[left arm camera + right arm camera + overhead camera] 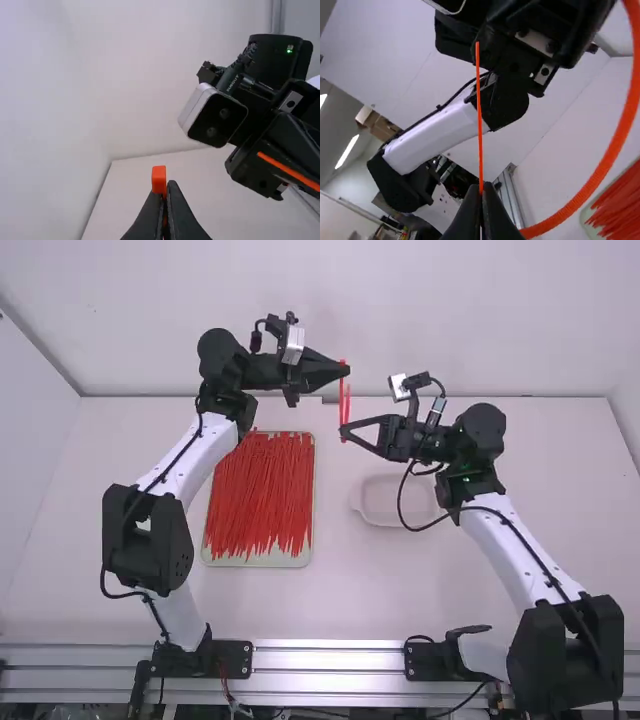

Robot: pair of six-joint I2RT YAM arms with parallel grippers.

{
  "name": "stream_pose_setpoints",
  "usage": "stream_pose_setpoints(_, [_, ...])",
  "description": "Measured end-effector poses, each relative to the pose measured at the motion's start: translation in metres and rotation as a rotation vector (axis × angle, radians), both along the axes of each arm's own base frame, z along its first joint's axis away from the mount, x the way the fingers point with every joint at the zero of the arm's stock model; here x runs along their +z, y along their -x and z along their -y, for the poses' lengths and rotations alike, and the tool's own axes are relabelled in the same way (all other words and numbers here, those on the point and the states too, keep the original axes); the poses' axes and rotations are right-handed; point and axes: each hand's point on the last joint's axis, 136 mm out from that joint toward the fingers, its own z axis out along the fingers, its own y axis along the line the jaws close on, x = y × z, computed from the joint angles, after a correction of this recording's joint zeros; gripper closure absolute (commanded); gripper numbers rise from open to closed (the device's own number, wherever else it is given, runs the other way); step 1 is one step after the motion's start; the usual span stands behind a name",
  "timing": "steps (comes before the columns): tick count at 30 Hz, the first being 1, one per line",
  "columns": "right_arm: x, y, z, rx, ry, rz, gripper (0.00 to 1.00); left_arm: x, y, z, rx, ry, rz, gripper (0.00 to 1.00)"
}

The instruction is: Fasten the cable tie

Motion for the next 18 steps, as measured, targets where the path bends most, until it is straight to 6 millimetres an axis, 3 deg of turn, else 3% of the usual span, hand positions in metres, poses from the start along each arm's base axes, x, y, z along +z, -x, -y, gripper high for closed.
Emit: stream_pose_setpoints(18, [0.001, -0.004, -0.007, -0.023, -0.018, -0.075, 1.00, -0.002, 0.016, 0.003, -0.067, -0.023, 0.163, 0.98])
